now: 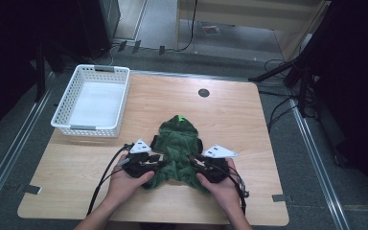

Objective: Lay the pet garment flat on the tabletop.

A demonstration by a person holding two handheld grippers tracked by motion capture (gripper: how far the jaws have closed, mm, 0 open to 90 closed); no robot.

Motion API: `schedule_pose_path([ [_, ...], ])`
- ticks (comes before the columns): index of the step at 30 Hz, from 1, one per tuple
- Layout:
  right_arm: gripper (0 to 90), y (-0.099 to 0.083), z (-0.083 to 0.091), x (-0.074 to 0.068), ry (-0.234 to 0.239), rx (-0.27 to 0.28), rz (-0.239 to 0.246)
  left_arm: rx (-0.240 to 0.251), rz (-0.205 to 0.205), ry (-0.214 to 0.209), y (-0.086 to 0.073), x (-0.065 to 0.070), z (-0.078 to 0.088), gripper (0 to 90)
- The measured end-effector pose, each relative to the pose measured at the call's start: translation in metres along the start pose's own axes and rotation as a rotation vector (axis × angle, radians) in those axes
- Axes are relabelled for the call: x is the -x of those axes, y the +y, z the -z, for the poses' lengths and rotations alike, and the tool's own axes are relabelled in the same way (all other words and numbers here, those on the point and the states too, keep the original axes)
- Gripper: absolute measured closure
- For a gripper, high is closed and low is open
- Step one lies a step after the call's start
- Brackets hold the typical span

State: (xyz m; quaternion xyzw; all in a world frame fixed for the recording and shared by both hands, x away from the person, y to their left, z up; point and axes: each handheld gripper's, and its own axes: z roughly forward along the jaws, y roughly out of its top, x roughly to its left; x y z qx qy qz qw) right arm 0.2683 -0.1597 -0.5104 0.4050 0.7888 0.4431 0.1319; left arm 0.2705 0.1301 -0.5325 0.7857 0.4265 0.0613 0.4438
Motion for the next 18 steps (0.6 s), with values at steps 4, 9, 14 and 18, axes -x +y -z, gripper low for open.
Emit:
schedule_pose_path([
  [4,53.4,-0.016,0.016,0.004,-0.002,-0.017,-0.040,0.002,0.031,-0.025,-0.014,-0.005,0.016,54.0],
  [9,54.0,-0.043,0.019,-0.004,0.006,-0.103,-0.025,-0.042,-0.009,-0.016,-0.029,0.003,0.021,56.2],
  [14,80.5,-0.047,0.015,-0.007,-0.059,-0.140,0.034,-0.088,-0.116,0.054,-0.036,0.011,0.017,83.9],
  [18,87.4,-0.049,0.017,-0.003,-0.098,-0.159,0.050,-0.063,-0.098,0.085,-0.038,0.003,0.020,86.8],
])
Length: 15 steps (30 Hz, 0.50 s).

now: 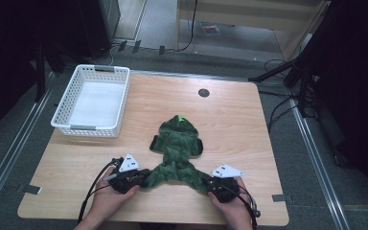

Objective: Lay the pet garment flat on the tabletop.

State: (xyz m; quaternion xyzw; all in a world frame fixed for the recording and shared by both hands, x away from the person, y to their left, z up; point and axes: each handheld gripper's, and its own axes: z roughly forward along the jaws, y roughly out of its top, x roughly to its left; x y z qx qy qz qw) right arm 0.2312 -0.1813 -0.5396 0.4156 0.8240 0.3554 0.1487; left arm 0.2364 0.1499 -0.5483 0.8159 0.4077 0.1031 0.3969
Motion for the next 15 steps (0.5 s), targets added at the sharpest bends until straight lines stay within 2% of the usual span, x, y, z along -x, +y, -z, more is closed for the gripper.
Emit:
schedule_pose_path([
  [2,81.3,0.002,0.002,0.002,0.015,0.005,-0.018,0.017,0.031,-0.030,-0.002,-0.006,0.000,81.9],
  [4,72.2,0.010,0.006,0.003,0.047,0.040,-0.030,0.052,0.050,-0.071,-0.003,-0.010,0.000,73.4],
  [6,69.7,0.025,0.009,0.006,0.060,0.101,-0.045,0.082,0.072,-0.111,-0.004,-0.016,0.001,66.9],
  [8,70.8,0.048,0.008,0.008,0.044,0.151,-0.045,0.100,0.104,-0.138,-0.005,-0.023,0.002,64.9],
  [10,72.0,0.075,-0.003,0.010,0.026,0.180,-0.030,0.111,0.127,-0.155,-0.005,-0.024,0.002,65.7],
  [12,70.9,0.098,-0.019,0.015,0.024,0.176,-0.046,0.112,0.109,-0.155,-0.006,-0.023,0.003,66.7],
  [15,68.3,0.132,-0.052,0.026,0.013,0.174,-0.125,0.114,0.088,-0.148,-0.007,-0.020,0.004,66.9],
])
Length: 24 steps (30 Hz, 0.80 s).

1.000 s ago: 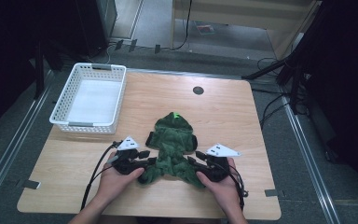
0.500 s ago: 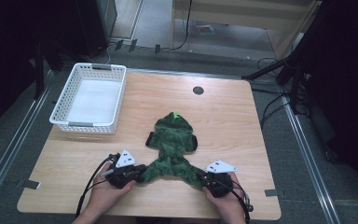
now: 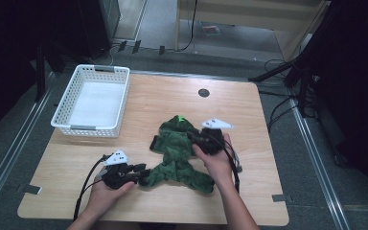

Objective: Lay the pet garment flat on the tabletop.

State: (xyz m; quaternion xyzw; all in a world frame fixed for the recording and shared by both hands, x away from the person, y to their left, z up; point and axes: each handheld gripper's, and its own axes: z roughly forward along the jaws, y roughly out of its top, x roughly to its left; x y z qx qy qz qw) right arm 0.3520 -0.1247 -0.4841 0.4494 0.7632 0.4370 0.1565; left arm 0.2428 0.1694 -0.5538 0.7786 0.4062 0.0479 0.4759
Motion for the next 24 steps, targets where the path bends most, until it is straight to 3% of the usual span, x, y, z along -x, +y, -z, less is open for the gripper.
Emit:
schedule_pose_path([
  [3,64.5,0.015,-0.042,0.007,-0.024,-0.044,-0.074,0.007,0.009,0.007,0.000,0.000,0.000,65.6],
  [5,64.5,0.017,-0.062,0.006,-0.020,-0.091,-0.081,0.005,0.008,0.017,-0.001,0.000,0.001,65.1],
  [9,65.4,0.011,-0.089,0.007,-0.056,-0.167,-0.092,-0.007,-0.018,0.043,-0.001,0.003,0.000,68.0],
  [11,66.3,0.008,-0.097,0.011,-0.071,-0.177,-0.100,-0.011,-0.027,0.058,-0.001,0.005,-0.001,70.7],
  [13,67.5,0.008,-0.102,0.015,-0.071,-0.150,-0.101,-0.011,-0.022,0.075,0.000,0.005,-0.001,72.4],
  [18,67.6,0.018,-0.115,0.016,-0.127,-0.155,-0.026,0.038,0.021,0.113,0.004,-0.001,-0.001,71.4],
  [21,62.6,0.023,-0.118,0.018,-0.118,-0.156,-0.006,0.077,0.043,0.097,0.006,-0.003,0.003,65.5],
  [24,55.2,0.022,-0.104,0.017,-0.081,-0.109,-0.010,0.096,0.033,0.094,0.006,-0.002,0.006,59.9],
])
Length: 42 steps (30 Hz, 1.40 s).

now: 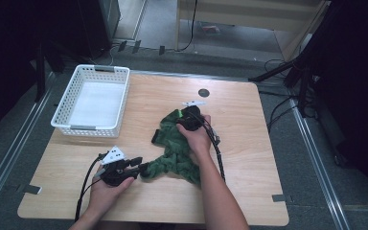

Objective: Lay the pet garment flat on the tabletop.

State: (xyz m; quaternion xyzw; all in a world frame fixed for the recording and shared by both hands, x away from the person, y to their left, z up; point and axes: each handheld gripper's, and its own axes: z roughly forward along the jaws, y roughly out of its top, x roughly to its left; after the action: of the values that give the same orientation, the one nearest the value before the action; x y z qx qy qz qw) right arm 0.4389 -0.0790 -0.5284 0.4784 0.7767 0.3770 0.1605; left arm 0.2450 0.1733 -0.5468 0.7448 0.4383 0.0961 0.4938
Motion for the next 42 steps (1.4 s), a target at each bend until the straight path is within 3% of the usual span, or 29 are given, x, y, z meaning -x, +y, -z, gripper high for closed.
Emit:
schedule_pose_path([
  [7,44.5,-0.035,0.065,0.000,0.037,0.103,-0.003,-0.002,-0.008,0.001,-0.004,0.003,-0.002,56.3],
  [14,41.6,-0.103,0.127,0.000,0.092,0.090,-0.034,-0.010,-0.023,-0.003,-0.008,0.005,-0.001,59.7],
  [18,41.6,-0.136,0.143,0.003,0.099,0.045,0.003,-0.044,-0.039,-0.003,-0.008,0.008,-0.004,68.7],
  [23,49.1,-0.149,0.151,0.011,0.106,0.043,0.009,-0.075,-0.051,0.002,-0.007,0.008,-0.005,82.3],
  [27,52.0,-0.159,0.151,0.020,0.111,0.033,0.004,-0.083,-0.047,0.003,-0.007,0.008,-0.006,83.7],
  [29,49.9,-0.161,0.153,0.022,0.116,0.050,0.007,-0.073,-0.035,-0.002,-0.007,0.007,-0.005,79.7],
  [33,42.5,-0.163,0.163,0.032,0.120,0.087,-0.001,-0.002,-0.001,-0.009,-0.010,0.003,0.002,65.0],
  [35,37.8,-0.165,0.167,0.040,0.103,0.101,-0.018,0.029,0.002,-0.010,-0.011,0.003,0.007,53.9],
  [39,25.3,-0.171,0.177,0.065,0.032,0.124,-0.071,0.038,0.009,0.055,-0.015,0.000,0.022,32.0],
  [42,10.6,-0.177,0.191,0.084,-0.023,0.150,-0.123,0.054,0.021,0.112,-0.018,-0.007,0.038,19.5],
])
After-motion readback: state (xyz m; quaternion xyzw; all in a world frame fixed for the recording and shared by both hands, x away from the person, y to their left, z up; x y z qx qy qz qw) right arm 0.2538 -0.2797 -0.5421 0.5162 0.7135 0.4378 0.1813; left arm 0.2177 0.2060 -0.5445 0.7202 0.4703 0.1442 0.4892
